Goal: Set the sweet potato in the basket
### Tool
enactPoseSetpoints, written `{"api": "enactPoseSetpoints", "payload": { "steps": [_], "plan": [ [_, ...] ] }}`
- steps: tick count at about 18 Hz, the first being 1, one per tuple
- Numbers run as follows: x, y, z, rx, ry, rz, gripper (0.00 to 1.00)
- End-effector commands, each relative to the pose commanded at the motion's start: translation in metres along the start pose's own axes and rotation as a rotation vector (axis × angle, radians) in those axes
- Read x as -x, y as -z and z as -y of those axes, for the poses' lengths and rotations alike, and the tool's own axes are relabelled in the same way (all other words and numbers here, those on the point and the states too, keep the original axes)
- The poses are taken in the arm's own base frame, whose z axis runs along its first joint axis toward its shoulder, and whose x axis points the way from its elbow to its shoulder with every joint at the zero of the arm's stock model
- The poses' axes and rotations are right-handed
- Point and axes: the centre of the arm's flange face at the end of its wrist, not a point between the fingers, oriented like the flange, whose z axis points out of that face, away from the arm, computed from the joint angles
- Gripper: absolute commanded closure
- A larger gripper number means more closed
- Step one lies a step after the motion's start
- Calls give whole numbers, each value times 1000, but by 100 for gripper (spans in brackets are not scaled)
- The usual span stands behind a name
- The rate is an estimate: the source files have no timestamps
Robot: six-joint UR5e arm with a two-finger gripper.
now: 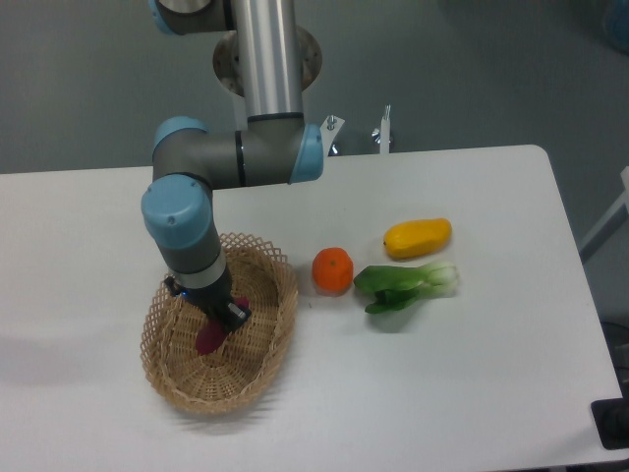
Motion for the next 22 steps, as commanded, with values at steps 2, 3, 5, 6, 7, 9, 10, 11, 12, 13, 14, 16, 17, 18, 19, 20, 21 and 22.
{"api": "enactPoseSetpoints", "payload": {
  "steps": [2, 3, 5, 6, 7, 9, 10, 11, 12, 13, 14, 16, 17, 18, 19, 20, 21, 22],
  "plan": [
    [-5, 0, 3, -1, -8, 0, 60],
    [-4, 1, 4, -3, -7, 2, 50],
    [-1, 6, 4, -11, -5, 11, 8],
    [1, 10, 6, -15, -6, 19, 0],
    [4, 16, 7, -24, -3, 30, 0],
    [11, 33, 12, -49, 0, 55, 0],
    [17, 43, 14, -61, 4, 76, 0],
    [24, 56, 16, -67, 8, 105, 0],
    [31, 69, 16, -73, 28, 129, 0],
    [43, 78, 16, -75, 39, 157, 0],
    [58, 88, 12, -71, 54, 191, 0],
    [90, 114, 1, -92, 97, 241, 0],
    [103, 124, -2, -108, 114, 255, 0],
    [117, 136, -9, -118, 134, 270, 0],
    [132, 147, -19, -125, 147, 286, 0],
    [146, 153, -31, -120, 140, 300, 0],
    [158, 160, -42, -117, 123, 312, 0],
    [169, 163, -54, -109, 102, 319, 0]
  ]
}}
